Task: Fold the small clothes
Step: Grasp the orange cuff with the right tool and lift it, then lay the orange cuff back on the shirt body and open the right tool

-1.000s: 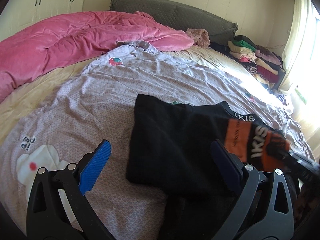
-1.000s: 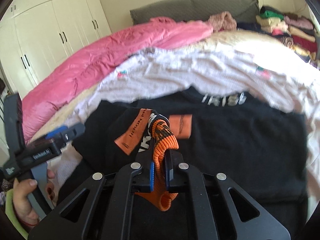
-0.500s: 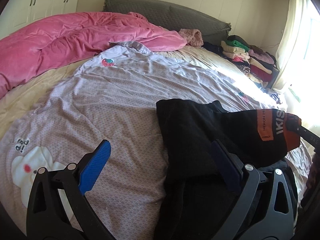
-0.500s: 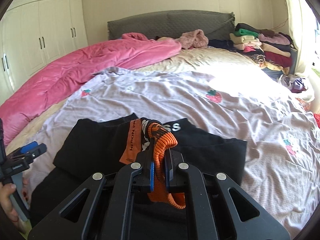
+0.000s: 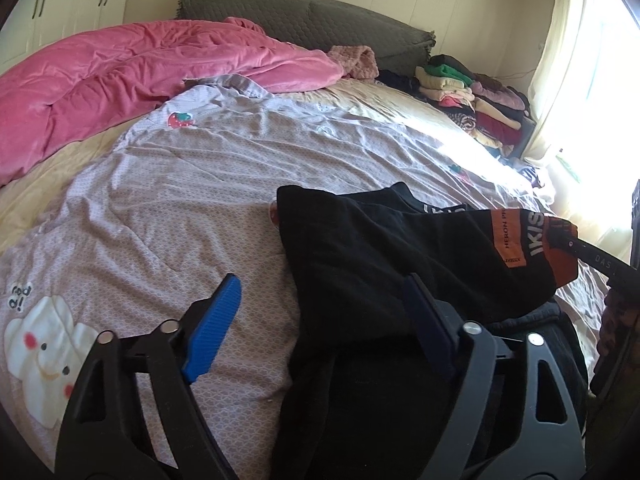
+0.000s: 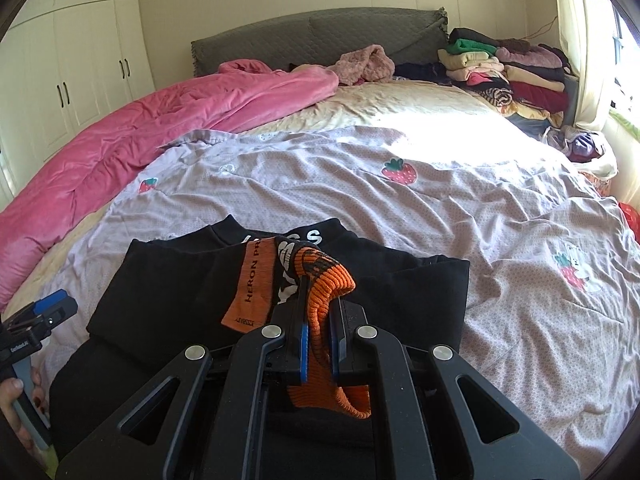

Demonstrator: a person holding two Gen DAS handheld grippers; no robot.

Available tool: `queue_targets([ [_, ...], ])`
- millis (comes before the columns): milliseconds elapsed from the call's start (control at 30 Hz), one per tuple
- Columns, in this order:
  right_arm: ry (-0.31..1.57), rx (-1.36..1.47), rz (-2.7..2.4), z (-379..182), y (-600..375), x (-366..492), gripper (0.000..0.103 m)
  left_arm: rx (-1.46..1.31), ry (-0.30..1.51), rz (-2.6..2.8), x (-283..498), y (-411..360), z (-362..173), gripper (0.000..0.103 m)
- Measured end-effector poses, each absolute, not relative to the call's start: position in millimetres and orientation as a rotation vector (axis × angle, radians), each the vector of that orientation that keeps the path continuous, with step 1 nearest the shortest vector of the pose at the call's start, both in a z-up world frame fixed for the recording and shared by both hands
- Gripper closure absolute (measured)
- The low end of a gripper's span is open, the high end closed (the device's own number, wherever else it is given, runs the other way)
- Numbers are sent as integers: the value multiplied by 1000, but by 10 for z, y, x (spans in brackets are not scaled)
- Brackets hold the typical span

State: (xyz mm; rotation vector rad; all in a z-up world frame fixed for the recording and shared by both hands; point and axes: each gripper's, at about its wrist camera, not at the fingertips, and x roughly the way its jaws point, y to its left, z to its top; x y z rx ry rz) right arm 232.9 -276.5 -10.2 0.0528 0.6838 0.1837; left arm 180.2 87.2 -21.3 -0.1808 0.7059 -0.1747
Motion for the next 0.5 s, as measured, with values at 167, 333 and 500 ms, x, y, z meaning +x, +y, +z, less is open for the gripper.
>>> queue_targets([
  [167, 695, 49, 163, -132, -2800, 2339, 97, -162, 724, -167, 1816, 843, -234, 35],
  [333, 720, 58, 122, -223, -2854, 2366, 96, -198, 765, -102, 1871, 1032, -329, 39],
  [500, 745, 99, 77, -316, -2956, 2351, 92, -221, 764, -80, 1860, 1121, -333, 39],
])
